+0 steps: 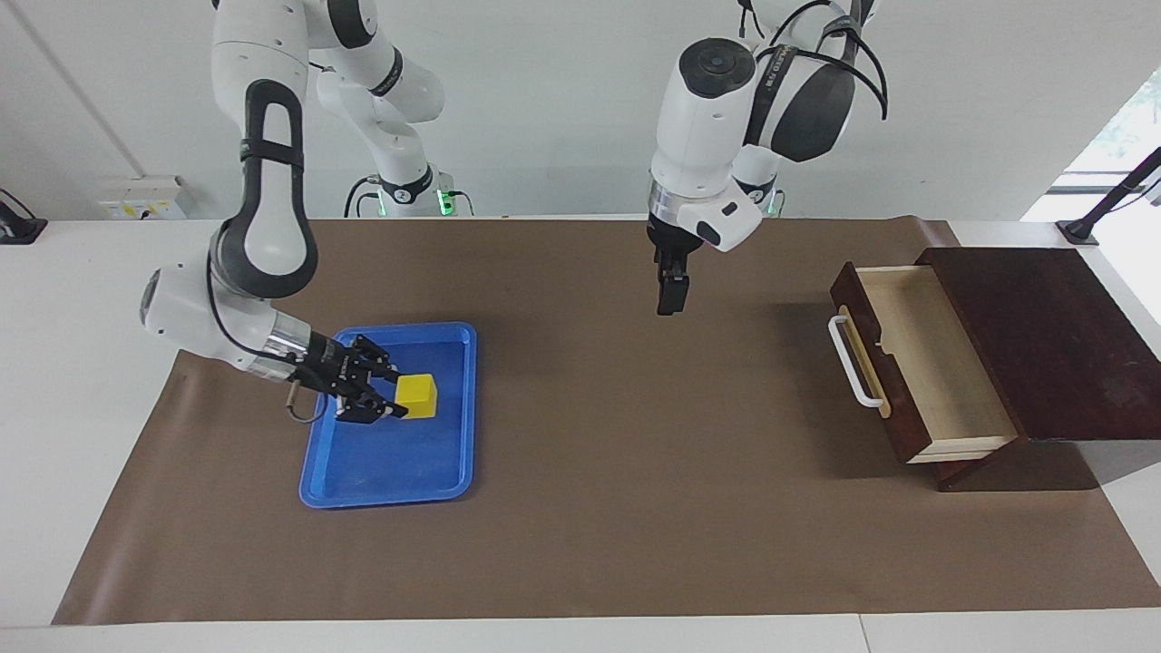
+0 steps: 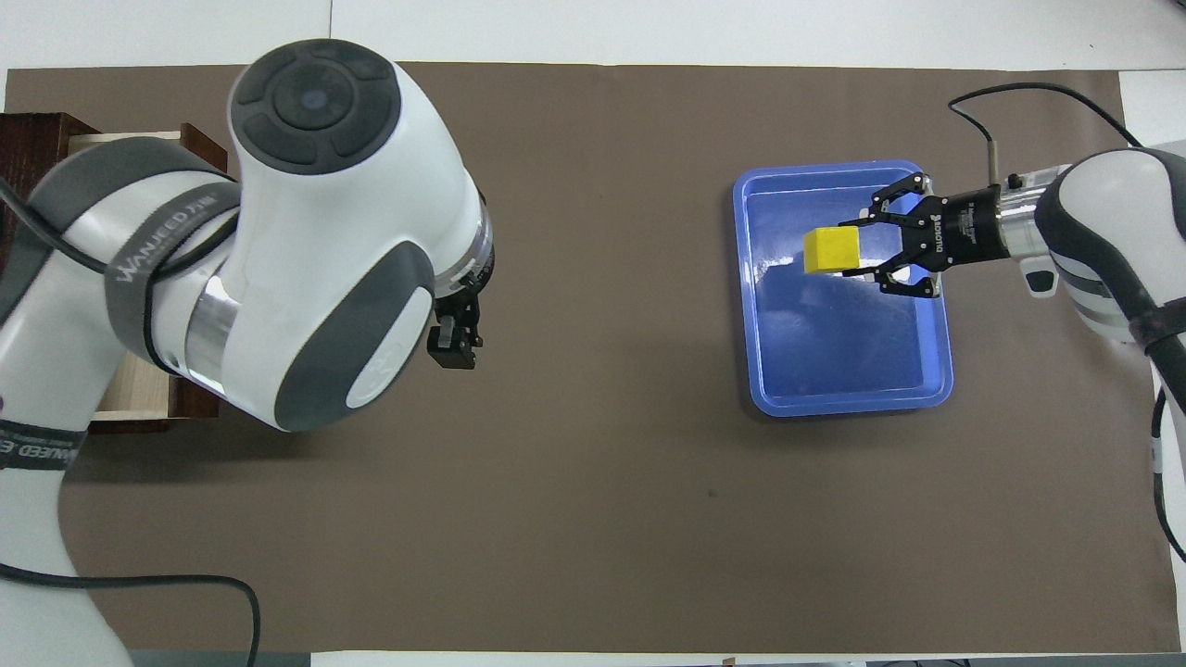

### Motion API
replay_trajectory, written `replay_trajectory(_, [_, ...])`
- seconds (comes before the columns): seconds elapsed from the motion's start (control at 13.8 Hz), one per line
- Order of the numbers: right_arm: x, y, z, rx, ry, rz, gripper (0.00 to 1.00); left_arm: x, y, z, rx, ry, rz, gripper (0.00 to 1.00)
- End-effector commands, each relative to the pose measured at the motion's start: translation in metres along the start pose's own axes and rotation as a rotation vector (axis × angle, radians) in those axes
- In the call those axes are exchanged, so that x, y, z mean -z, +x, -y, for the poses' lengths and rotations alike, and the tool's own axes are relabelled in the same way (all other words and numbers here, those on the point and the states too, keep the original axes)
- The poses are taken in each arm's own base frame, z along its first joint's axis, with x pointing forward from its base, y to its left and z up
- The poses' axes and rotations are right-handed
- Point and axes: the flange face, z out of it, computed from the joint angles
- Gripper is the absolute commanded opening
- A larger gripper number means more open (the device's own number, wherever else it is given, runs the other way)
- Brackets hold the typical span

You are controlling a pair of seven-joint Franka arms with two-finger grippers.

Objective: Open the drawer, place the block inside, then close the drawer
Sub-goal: 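Lift the yellow cube with the right gripper toward the left gripper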

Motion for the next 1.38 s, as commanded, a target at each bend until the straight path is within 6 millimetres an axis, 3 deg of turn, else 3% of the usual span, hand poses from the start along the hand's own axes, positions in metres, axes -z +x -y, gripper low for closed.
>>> replay_trajectory(0.0, [-0.035, -0.04, 0.008, -0.054, -0.008, 0.007, 0.0, -0.018, 0.002, -0.019, 0.038, 0.01, 0.008, 1.0])
replay_trajectory(0.14, [-0.058, -0.075, 0.006, -0.088, -0.036, 0.009, 0.0, -0.036, 0.0, -0.031, 0.077, -0.003, -0.031, 1.0])
replay_trajectory(0.29, [-0.069, -0.092, 0.006, -0.116, -0.035, 0.004, 0.0, -0.071, -0.03, -0.054, 0.127, 0.001, -0.058, 1.0])
replay_trajectory(0.43, [-0.083, -0.108, 0.005, -0.097, -0.019, -0.004, 0.0, -0.085, -0.056, -0.055, 0.14, -0.025, -0.099, 1.0])
replay_trajectory(0.51, [-0.089, -0.114, 0.004, -0.089, -0.02, -0.006, 0.0, -0.096, -0.059, -0.057, 0.184, -0.022, -0.109, 1.0])
replay_trajectory(0.72, [-0.094, -0.122, 0.003, -0.112, -0.012, 0.013, 0.0, -0.118, -0.062, -0.064, 0.286, -0.013, -0.083, 1.0])
replay_trajectory(0.87, [-0.098, -0.128, 0.002, -0.124, -0.007, 0.01, 0.0, -0.12, -0.069, -0.068, 0.311, -0.037, -0.036, 1.0])
replay_trajectory(1.01, [-0.1, -0.132, 0.002, -0.143, 0.0, 0.007, 0.0, -0.129, -0.091, -0.054, 0.278, -0.034, -0.037, 1.0])
replay_trajectory(1.3, [-0.102, -0.133, 0.002, -0.15, 0.007, 0.004, 0.0, -0.139, -0.101, -0.046, 0.248, -0.055, -0.035, 1.0])
